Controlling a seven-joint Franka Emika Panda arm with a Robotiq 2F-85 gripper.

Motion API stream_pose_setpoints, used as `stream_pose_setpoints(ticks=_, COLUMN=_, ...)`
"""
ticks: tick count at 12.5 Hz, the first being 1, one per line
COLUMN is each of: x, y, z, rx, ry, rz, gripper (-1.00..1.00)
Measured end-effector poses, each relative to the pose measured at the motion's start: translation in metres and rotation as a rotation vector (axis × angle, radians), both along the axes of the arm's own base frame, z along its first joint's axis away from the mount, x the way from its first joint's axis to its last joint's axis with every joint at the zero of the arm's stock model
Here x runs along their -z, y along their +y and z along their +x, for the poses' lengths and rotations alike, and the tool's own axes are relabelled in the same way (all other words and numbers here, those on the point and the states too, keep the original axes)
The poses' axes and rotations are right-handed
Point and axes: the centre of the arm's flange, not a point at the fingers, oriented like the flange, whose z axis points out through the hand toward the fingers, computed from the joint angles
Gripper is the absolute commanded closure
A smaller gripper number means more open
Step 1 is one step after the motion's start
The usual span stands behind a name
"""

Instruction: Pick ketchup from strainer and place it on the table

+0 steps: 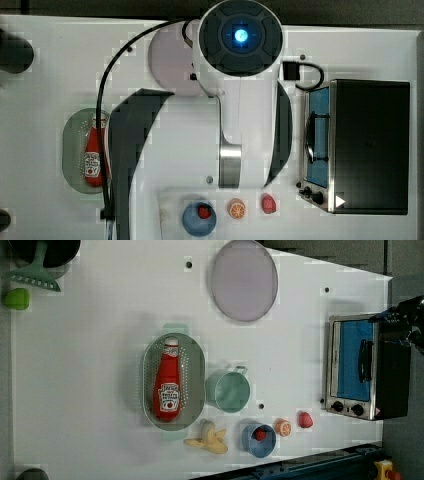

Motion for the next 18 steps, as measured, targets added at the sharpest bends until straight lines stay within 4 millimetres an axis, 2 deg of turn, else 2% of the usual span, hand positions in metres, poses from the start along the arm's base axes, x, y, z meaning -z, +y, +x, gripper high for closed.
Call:
stream_pose_setpoints(ticks=2, x=-0.001, y=-0.002, z=-0.056, rx=0.069, ry=0.116, rz=0.006, gripper=-0.81)
stream_pose_setpoints(ticks=3, x=-0.017, y=-0.004, z=-0.077, rx=0.103, ry=0.112, rz=0.001, gripper=-1.0)
stream_pose_setpoints(ticks=4, x=-0.042, y=-0.004, z=-0.088, rx=0.122, ry=0.067, rz=-0.001, gripper=-1.0)
stream_pose_setpoints(ticks=6, x=-0.089, y=0.015, z=-0.096, rx=0.101, ry=-0.039, rz=-0.011, gripper=-1.0)
stream_pose_setpoints(ticks=7, x=-0.102, y=0.032, z=-0.097, rx=0.07, ry=-0.07, rz=-0.02, gripper=-1.0)
stream_pose_setpoints(ticks=8, x=-0.106, y=0.057, z=-0.095, rx=0.024, ry=-0.092, rz=-0.03, gripper=-1.0)
stream_pose_setpoints(ticks=10, x=-0.088, y=0.119, z=-0.089, rx=-0.087, ry=-0.1, rz=-0.044, gripper=-1.0)
stream_pose_setpoints(ticks=12, x=-0.044, y=0.19, z=-0.09, rx=-0.227, ry=-0.021, rz=-0.053, gripper=-1.0)
stream_pose_setpoints(ticks=15, x=0.018, y=0.287, z=-0.112, rx=-0.421, ry=0.08, rz=-0.05, gripper=-1.0)
stream_pose_setpoints(ticks=17, x=0.045, y=0.33, z=-0.137, rx=-0.513, ry=0.111, rz=-0.038, gripper=-1.0)
stream_pose_setpoints(ticks=18, x=0.05, y=0.346, z=-0.148, rx=-0.55, ry=0.103, rz=-0.036, gripper=-1.0)
